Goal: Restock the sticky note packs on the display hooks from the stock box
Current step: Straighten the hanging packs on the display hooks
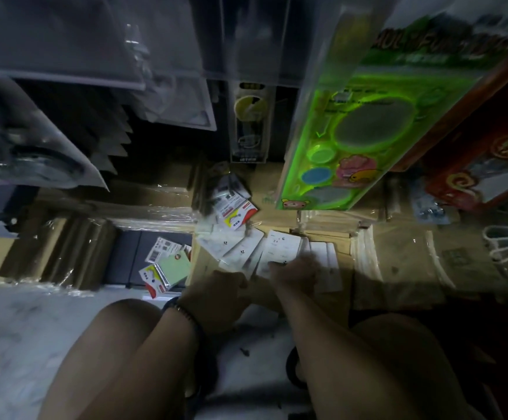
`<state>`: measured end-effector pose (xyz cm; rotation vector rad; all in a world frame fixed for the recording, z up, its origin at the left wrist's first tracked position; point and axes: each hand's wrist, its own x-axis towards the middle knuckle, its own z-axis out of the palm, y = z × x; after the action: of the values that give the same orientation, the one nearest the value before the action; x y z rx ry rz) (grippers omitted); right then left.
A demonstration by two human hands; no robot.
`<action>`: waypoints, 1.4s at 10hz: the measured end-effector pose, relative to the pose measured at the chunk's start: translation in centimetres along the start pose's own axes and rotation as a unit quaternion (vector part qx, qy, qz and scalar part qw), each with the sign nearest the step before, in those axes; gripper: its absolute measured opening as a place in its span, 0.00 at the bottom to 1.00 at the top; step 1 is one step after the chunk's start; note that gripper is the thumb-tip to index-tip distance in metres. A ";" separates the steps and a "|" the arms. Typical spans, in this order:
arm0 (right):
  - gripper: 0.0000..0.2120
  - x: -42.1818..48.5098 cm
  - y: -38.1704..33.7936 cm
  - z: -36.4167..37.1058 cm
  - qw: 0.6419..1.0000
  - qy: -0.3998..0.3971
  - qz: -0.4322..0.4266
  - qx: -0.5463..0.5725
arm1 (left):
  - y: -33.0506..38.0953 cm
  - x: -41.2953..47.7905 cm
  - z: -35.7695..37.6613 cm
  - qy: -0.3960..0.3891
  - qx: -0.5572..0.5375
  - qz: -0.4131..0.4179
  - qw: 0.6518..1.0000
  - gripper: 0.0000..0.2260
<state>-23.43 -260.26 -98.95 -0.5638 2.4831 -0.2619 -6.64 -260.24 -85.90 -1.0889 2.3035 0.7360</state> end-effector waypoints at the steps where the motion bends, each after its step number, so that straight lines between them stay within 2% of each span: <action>1: 0.42 -0.5 0.1 -0.4 0.998 -0.013 -0.021 0.061 | -0.1 0.4 0.4 0.012 -0.122 -0.078 0.989 0.23; 2: 0.28 -0.7 -0.2 -1.0 0.990 -0.041 -0.034 0.128 | -0.1 1.1 1.0 0.042 -0.175 -0.089 0.980 0.16; 3: 0.18 -0.4 0.4 -2.1 0.976 -0.085 -0.022 0.202 | 0.1 0.9 0.8 0.054 -0.174 -0.094 0.979 0.16; 4: 0.13 0.0 1.5 -3.5 0.954 -0.076 -0.020 0.290 | 0.8 0.0 0.6 0.063 -0.156 -0.058 0.984 0.15; 5: 0.09 0.4 2.5 -4.4 0.923 -0.110 0.025 0.367 | 1.3 -0.5 0.9 0.073 -0.162 -0.053 0.983 0.15; 6: 0.08 -0.4 2.8 -5.0 0.892 -0.177 0.027 0.415 | 0.9 -0.5 1.4 0.106 -0.218 -0.092 0.966 0.21; 7: 0.16 -3.1 2.4 -7.3 0.871 -0.215 -0.051 0.439 | 1.4 -1.0 0.4 0.179 -0.346 -0.107 0.915 0.27; 8: 0.20 -6.6 2.5 -9.4 0.876 -0.169 -0.179 0.414 | 3.7 -2.3 -1.3 0.211 -0.543 -0.045 0.811 0.18; 9: 0.16 -10.6 3.5 -11.1 0.884 -0.098 -0.288 0.354 | 7.2 -4.5 -2.3 0.174 -0.639 0.071 0.746 0.20; 10: 0.16 -14.6 4.2 -13.5 0.872 -0.063 -0.350 0.336 | 8.7 -5.8 -1.6 0.179 -0.656 0.112 0.724 0.18; 11: 0.29 -18.3 5.1 -15.9 0.859 -0.130 -0.373 0.326 | 9.5 -7.3 -1.4 0.194 -0.682 0.082 0.701 0.10; 12: 0.37 -20.0 6.5 -17.5 0.850 -0.165 -0.367 0.340 | 10.1 -9.4 -1.3 0.185 -0.758 0.066 0.622 0.17; 13: 0.30 -20.7 7.3 -19.1 0.845 -0.143 -0.384 0.345 | 10.3 -11.9 -1.1 0.187 -0.793 0.090 0.572 0.16; 14: 0.21 -21.4 7.6 -20.8 0.824 -0.143 -0.403 0.372 | 10.3 -14.3 -1.7 0.179 -0.801 0.096 0.563 0.20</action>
<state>-21.96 -242.58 -73.79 -1.1484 1.5199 -1.2887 -7.13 -248.05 -73.10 -1.6040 1.4121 3.2357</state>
